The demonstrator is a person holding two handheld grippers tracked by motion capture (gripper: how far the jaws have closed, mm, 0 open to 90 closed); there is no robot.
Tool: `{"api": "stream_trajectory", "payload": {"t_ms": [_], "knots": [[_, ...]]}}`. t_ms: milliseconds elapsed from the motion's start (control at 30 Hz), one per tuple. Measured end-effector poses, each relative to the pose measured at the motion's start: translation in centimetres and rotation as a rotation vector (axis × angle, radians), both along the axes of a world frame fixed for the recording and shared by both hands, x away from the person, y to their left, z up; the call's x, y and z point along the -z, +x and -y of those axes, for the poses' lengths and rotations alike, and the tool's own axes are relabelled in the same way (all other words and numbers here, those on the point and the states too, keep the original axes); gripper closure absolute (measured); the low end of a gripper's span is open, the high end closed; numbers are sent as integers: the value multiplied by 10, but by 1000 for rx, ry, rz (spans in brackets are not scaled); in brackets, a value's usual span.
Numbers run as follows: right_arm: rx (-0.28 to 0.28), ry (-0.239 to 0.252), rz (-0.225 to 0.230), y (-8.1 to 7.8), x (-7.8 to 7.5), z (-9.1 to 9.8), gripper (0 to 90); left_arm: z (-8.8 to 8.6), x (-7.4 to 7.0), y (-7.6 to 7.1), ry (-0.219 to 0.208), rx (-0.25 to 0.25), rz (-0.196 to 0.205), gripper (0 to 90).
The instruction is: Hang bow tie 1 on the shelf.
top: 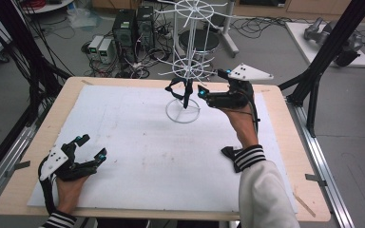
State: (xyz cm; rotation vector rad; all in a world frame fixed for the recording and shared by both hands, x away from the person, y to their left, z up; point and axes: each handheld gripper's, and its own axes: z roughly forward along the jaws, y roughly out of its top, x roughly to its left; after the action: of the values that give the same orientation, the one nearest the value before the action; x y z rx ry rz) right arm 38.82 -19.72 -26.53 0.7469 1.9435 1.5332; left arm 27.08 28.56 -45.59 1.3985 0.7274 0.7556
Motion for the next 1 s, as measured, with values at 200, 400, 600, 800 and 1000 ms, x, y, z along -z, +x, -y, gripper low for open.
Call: {"api": "stream_trajectory", "payload": {"t_ms": [200,400,600,800,1000], "knots": [[18,-1,-3,-15,8,18,110,0,0,0,1,2,1,162],[40,-11,-5,-32,16,37,110,0,0,0,7,3,-3,162],[46,-28,-14,-46,27,50,110,0,0,0,6,2,-6,162],[55,-54,-29,-60,37,60,110,0,0,1,5,0,-7,162],[69,-26,-30,-75,48,75,111,0,0,1,6,1,-7,162]]}}
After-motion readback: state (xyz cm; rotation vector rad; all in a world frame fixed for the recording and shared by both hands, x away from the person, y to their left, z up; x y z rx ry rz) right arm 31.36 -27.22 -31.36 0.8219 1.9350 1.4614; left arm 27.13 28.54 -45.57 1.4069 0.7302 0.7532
